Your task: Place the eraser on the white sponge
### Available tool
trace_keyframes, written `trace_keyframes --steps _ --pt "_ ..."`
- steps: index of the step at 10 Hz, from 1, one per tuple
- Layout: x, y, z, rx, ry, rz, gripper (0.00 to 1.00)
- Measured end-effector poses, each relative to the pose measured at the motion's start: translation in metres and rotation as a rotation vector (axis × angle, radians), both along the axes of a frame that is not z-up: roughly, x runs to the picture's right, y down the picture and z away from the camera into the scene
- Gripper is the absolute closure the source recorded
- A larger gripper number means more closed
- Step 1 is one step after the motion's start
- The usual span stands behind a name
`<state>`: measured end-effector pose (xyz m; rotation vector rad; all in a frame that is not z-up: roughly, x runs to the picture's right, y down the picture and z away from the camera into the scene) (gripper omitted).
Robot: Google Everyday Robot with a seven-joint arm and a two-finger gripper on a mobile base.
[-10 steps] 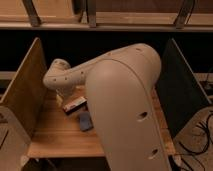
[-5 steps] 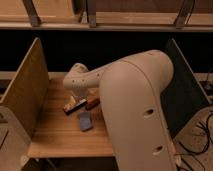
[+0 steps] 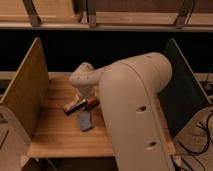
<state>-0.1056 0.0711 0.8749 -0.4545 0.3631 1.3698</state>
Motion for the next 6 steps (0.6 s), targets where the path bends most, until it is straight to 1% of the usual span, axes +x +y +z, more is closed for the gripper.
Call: trace_keyframes --steps 1,2,4,5,6 --pt "0.0018 -0.0030 -0.0010 0.000 0.029 0.043 0.20" --pt "0.0026 -0.0044 -0.0016 0.000 0.043 0.066 0.20" --pt "0.0024 -0.0054 -0.0023 -0.004 0.043 0.091 0.20" --pt "0.0017 -0.0070 -0.0027 -0.010 0.049 0.140 0.20" --pt "-0.0004 -0.0103 -0.0023 -0.018 0.060 0.223 0.20"
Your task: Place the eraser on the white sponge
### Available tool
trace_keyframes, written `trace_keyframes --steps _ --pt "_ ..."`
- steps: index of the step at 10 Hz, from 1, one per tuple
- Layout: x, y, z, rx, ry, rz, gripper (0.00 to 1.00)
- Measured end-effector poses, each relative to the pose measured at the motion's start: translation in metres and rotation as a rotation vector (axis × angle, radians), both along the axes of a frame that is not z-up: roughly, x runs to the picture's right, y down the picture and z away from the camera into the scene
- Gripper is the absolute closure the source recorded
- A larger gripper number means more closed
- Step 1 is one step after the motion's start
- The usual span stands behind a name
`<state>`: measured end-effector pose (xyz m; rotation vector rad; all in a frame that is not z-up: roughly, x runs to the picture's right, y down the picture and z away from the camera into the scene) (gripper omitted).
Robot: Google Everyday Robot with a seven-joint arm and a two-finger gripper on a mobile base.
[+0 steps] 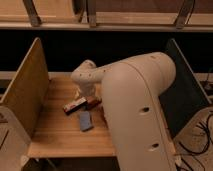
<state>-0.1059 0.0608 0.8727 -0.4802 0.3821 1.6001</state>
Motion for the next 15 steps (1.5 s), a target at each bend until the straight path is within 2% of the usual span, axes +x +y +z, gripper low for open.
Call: trace_keyframes --steps 1,3,5,9,13,15 --pt "-0.004 -0.006 0.003 -0.007 0.018 0.117 0.20" --pt "-0.016 -0.013 0.010 -0.027 0.048 0.299 0.20" --pt "-0.021 -0.015 0.012 -0.035 0.055 0.349 0.20" --pt "-0.022 -0.010 0.014 -0.041 0.058 0.334 0.20" --pt "-0.063 0.010 0.022 -0.063 0.019 0.238 0.20" --pt "-0.077 0.019 0.027 -0.077 0.009 0.208 0.20"
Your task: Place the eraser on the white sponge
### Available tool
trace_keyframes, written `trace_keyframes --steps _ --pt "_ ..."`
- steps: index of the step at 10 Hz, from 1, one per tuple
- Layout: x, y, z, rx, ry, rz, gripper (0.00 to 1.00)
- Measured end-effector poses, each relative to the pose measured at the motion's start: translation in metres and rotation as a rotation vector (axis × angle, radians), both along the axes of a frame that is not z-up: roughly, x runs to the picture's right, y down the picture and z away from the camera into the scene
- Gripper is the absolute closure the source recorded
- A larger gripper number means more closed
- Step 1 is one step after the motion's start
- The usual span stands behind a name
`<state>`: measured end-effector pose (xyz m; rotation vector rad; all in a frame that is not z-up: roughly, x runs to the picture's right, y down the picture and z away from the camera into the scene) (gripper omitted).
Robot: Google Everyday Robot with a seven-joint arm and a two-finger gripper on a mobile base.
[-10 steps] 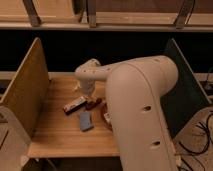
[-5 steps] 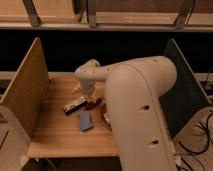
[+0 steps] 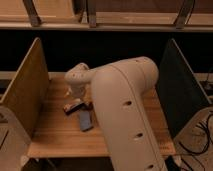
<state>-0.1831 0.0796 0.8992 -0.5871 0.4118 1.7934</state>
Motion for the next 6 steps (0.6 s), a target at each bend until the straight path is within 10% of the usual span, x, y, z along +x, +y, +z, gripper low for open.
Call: trace_keyframes --steps 6 --pt "-0.031 0.032 0.031 -0.065 -0.023 -0.082 0.28"
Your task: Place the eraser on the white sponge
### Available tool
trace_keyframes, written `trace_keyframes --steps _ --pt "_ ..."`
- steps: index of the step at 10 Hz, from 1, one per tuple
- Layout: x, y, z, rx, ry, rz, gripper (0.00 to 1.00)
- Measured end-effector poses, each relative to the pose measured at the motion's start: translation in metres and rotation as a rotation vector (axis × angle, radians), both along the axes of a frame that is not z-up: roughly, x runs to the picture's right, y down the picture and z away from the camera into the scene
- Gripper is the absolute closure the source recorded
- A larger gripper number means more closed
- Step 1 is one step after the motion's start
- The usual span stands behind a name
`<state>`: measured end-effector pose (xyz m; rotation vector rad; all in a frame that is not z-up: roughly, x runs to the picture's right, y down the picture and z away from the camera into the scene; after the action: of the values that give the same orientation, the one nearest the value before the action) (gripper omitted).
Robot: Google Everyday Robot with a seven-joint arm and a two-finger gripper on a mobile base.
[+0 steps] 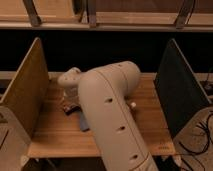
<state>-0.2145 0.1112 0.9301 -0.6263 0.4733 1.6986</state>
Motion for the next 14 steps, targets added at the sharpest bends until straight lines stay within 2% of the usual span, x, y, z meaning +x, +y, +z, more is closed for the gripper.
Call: trace_keyframes --steps 4,7,8,12,14 --pt "-0.005 0.002 0.010 -0.009 -0.018 -0.018 0.67" --pt "0.009 -0.023 0.005 0.031 -0.020 0.023 0.97" --pt "0.012 -0.031 -0.001 0.047 -0.027 0.037 1.00" --pt "0.031 -0.055 -0.033 0.126 -0.053 0.058 1.00" --pt "0.050 -0.053 -0.053 0.142 -0.046 0.041 1.00"
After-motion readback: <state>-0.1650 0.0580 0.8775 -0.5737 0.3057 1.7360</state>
